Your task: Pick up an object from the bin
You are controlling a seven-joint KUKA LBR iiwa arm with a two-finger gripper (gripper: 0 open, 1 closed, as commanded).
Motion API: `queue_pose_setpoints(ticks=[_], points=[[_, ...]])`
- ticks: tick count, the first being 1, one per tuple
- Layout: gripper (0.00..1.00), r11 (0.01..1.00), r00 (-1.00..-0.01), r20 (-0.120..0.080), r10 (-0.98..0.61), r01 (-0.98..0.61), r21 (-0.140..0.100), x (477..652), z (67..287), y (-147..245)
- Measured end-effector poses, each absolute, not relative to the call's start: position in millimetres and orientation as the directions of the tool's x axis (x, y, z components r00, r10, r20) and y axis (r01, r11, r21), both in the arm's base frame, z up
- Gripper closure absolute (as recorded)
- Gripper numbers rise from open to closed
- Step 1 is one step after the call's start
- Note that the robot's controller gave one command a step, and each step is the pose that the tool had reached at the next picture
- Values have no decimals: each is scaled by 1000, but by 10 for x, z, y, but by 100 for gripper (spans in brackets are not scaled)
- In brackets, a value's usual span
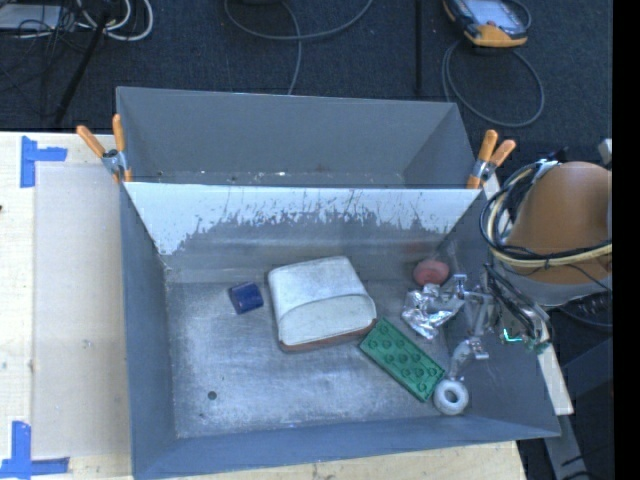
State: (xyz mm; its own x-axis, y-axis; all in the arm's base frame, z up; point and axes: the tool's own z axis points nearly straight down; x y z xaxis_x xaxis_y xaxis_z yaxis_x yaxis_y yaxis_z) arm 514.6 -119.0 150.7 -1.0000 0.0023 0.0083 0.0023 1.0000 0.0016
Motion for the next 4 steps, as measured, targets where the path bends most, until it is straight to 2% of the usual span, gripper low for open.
queue_pose_setpoints(ticks=[1,2,3,4], points=[[0,920,-920,-2,-392,-392,0,6144,1391,-1301],[0,589,-589,-3,-808,-808,1,6201,1268,-1538],[0,402,-402,-3,-916,-916,2,6213,1190,-1403],[0,328,-328,-31,-944,-945,5,6280,756,-1233]])
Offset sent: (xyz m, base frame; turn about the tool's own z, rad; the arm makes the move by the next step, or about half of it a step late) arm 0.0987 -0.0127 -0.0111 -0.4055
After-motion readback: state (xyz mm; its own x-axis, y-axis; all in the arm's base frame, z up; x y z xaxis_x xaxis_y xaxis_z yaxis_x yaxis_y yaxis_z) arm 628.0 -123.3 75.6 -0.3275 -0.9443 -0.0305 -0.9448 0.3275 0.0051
